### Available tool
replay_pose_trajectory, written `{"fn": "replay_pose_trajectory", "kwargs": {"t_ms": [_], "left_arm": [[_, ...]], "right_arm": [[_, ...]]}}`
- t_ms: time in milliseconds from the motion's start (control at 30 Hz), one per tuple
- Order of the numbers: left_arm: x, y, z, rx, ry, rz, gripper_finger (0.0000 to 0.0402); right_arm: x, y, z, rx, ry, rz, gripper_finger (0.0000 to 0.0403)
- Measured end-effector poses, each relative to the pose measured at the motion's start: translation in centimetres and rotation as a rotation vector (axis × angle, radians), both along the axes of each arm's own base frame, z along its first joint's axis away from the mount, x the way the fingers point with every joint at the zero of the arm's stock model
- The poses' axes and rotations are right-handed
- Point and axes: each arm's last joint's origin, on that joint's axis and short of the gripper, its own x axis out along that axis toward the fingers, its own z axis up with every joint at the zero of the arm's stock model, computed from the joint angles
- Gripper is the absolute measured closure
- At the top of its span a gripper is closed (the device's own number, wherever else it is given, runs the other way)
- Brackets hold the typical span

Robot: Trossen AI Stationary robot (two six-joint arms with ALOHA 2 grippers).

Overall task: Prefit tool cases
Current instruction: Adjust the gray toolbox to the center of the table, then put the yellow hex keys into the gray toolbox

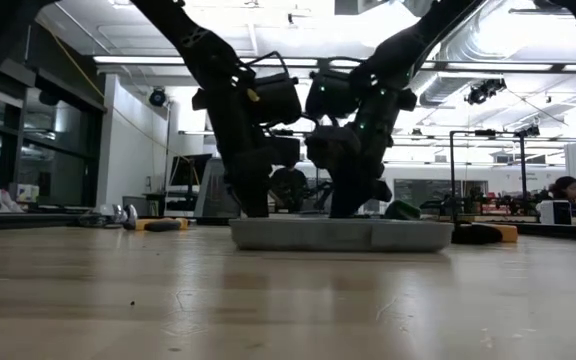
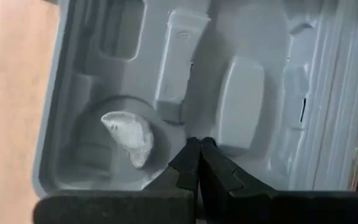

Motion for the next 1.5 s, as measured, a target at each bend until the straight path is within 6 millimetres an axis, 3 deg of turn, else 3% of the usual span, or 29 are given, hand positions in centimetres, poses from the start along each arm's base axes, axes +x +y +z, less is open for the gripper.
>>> {"fn": "replay_pose_trajectory", "kwargs": {"t_ms": [133,267,533,700,900,1133,1500], "left_arm": [[-0.5,-0.6,0.8,0.005,0.002,-0.002,0.0401],[-1.1,-0.3,3.6,0.031,-0.066,0.031,0.0401],[-3.1,0.9,9.9,0.108,-0.243,0.090,0.0401],[-4.2,1.1,12.2,0.158,-0.301,0.120,0.0401],[-4.5,0.7,13.1,0.150,-0.332,0.134,0.0401],[-4.2,-0.3,13.1,0.134,-0.337,0.120,0.0401],[-4.1,-0.6,13.1,0.136,-0.335,0.113,0.0401]], "right_arm": [[-0.3,0.4,0.9,-0.033,0.011,-0.019,0.0403],[-1.1,-0.3,3.4,-0.070,-0.047,-0.037,0.0403],[-4.6,-3.5,9.4,-0.271,-0.151,-0.130,0.0403],[-7.2,-6.4,11.0,-0.382,-0.126,-0.241,0.0403],[-9.6,-9.8,10.9,-0.375,-0.074,-0.364,0.0403],[-11.3,-12.4,9.9,-0.336,-0.021,-0.461,0.0403],[-11.7,-14.0,7.4,-0.299,0.066,-0.451,0.0403]]}}
